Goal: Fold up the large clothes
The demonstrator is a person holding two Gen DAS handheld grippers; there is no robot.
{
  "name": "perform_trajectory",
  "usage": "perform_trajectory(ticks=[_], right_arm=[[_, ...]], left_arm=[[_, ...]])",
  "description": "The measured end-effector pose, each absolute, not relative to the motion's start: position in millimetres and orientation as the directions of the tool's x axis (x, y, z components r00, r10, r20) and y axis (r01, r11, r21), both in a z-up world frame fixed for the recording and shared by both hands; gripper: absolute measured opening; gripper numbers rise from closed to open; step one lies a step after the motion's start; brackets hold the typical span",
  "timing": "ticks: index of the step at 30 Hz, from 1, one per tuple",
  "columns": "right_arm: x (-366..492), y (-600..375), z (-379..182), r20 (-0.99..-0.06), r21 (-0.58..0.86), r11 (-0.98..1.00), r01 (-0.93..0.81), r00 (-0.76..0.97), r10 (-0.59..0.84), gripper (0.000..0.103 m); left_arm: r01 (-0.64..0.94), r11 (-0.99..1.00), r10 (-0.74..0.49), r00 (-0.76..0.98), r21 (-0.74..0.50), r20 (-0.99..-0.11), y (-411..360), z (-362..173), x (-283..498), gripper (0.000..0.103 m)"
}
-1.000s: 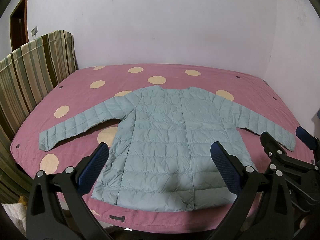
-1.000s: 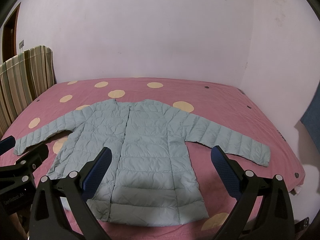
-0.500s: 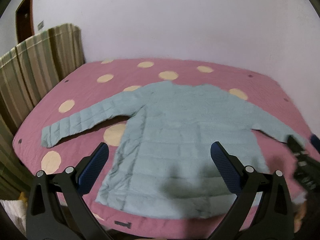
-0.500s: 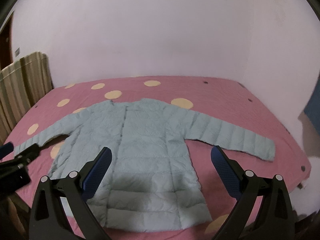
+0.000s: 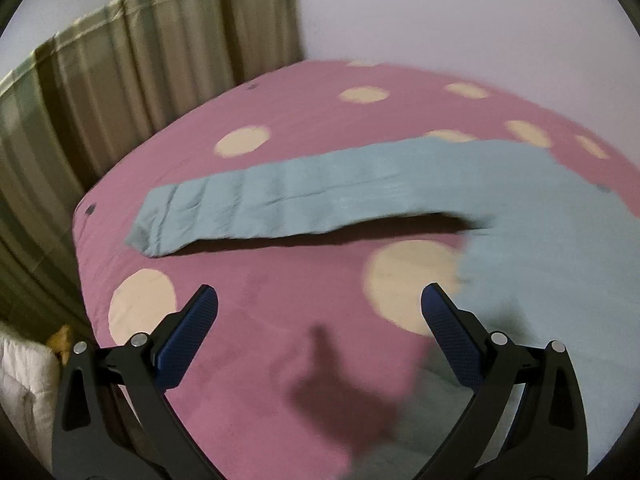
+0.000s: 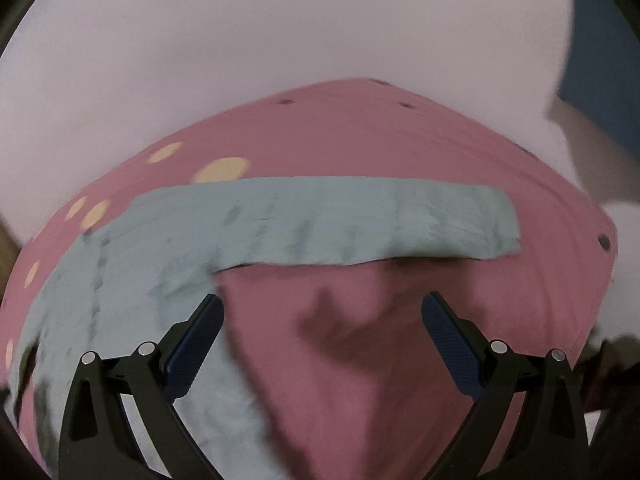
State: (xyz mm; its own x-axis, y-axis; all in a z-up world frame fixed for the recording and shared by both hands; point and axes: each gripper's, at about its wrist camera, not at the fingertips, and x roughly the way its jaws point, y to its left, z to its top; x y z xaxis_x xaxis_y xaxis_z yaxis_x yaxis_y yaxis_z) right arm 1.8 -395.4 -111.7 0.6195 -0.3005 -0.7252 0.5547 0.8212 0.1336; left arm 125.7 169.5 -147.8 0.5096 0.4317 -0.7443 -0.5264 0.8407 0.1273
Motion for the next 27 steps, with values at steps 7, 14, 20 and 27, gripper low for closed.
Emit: perform_trajectory(ticks=[7,14,20,27], right_arm=[[10,-474,-135,-0.76,0.145,0.688,0.711,0.526,-0.383,0.07],[3,-533,-153,-0.782,0.215,0.553,0.805,0.481,-0.396,0.07],[-12,-572,-168,-0.799,0.313,0.436,0.844,0.482,-0.36,0.07],[-7,-608,-172,-0.792,0.318,0.402,0.859,0.474,-0.385,0.07]], left_arm=[[-0.651,0.735,0.511,0.347,0.19,-0.787,229,-191,143,0.101],[-0.667,0.712,0.534,0.313,0.218,-0.785,240,-211,146,0.101],[-0.669,0.705,0.551,0.311,0.233,-0.774,240,-215,147,0.101],[-0.67,0.707,0.546,0.313,0.227,-0.777,241,-217,146,0.101]])
